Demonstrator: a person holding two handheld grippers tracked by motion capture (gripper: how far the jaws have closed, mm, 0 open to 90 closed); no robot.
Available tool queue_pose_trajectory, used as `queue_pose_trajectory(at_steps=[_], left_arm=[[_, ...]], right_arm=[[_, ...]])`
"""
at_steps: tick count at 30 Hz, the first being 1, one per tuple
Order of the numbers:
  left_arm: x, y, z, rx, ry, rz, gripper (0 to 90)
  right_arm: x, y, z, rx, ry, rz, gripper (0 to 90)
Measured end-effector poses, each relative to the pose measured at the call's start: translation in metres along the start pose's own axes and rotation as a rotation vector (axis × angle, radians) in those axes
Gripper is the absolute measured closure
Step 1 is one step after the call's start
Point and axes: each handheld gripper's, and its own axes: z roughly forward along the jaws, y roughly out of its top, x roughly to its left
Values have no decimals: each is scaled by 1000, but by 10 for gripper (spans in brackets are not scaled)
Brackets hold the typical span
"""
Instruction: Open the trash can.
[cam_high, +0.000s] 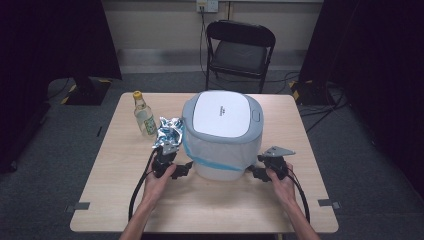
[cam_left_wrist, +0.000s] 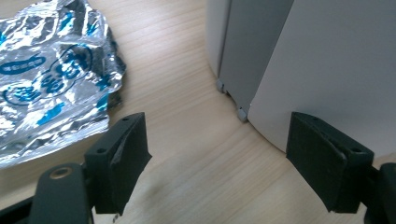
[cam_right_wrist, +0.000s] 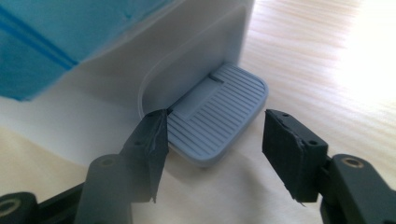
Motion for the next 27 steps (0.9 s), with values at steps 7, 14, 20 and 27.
queue_pose_trajectory(at_steps=[7,14,20,27], left_arm=[[3,-4,-3,-9,-3,-5,238],[3,-26,-7,-17,-89,-60,168],[-9,-30,-11,-43,-107,-50,175],[-19,-26,-9,-46,-101,-28,152]], right_arm=[[13,-5,-6,-1,12,-7,396],[5,-10,-5,37,95,-6,223],[-16,-3,-9,-6,1,33,260],[-38,-1,4,-8,-87,53,253]])
